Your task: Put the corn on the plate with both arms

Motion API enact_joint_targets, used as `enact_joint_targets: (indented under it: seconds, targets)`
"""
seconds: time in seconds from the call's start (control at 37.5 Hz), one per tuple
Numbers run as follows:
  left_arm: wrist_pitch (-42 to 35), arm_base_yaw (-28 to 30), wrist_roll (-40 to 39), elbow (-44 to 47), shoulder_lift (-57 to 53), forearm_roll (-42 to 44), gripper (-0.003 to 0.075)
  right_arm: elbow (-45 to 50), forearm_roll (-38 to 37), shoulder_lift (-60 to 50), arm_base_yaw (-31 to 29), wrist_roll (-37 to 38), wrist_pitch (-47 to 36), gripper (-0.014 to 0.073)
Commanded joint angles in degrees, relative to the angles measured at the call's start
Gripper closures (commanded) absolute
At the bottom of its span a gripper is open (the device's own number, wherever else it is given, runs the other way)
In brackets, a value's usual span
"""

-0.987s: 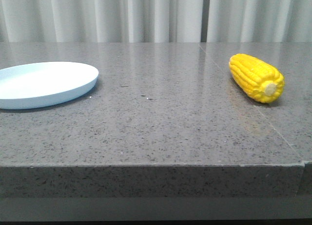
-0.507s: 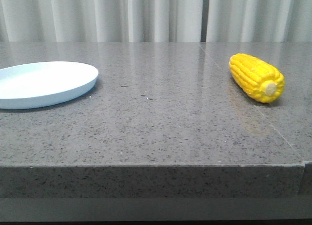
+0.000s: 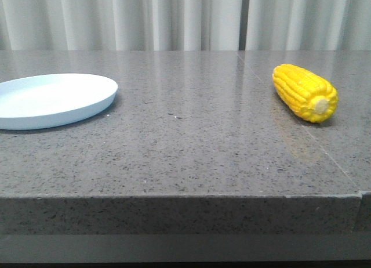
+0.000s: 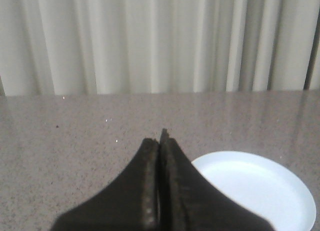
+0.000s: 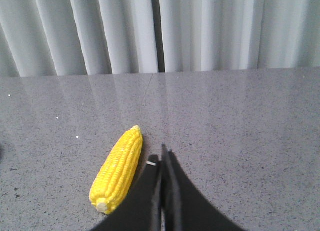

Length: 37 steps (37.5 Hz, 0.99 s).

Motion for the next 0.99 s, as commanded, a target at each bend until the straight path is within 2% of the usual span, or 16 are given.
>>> enact_joint_targets:
  seconds: [0.0, 0.19, 0.24, 0.29, 0.48, 0.59, 0.61, 0.72, 0.96]
  targets:
    - [-3.39, 0.12, -0.32, -2.92, 3.58, 0.54, 0.0741, -2.74, -0.34, 4.11, -0.44, 0.21, -3.49, 0.0651]
    - [-4.38, 0.12, -0.32, -2.92, 3.74, 0.54, 0.0736, -2.69, -0.34, 4.8, -0.44, 0.21, -3.45, 0.0645]
    - [-4.38, 0.12, -0.32, -2.92, 3.74, 0.54, 0.0702, -2.69, -0.34, 4.8, -0.44, 0.21, -3.6, 0.0613]
    - [-4.38, 0.12, -0.32, -2.92, 3.74, 0.54, 0.0616, -2.69, -0.34, 4.8, -0.44, 0.21, -4.0, 0.055]
    - [-4.38, 0.12, -0.32, -2.92, 3.74, 0.54, 0.0178, -2.69, -0.34, 4.8, -0.44, 0.21, -4.19, 0.0152]
    - [-4.38, 0.12, -0.32, -2.92, 3.74, 0.54, 0.0039, -2.69, -0.34, 4.8, -0.44, 0.21, -4.25, -0.0042]
    - [-4.38, 0.12, -0.32, -2.92, 3.74, 0.54, 0.0028, -2.69, -0.34, 4.8, -0.44, 0.21, -4.2, -0.0077]
    - [-4.38, 0.12, -0.32, -2.92, 3.74, 0.54, 0.0032, -2.69, -0.34, 4.8, -0.44, 0.21, -3.87, -0.0052]
    - [-4.83, 0.12, -0.32, -2.82, 3.74, 0.54, 0.0032, -2.69, -0.34, 4.8, -0.44, 0.21, -3.79, -0.0052]
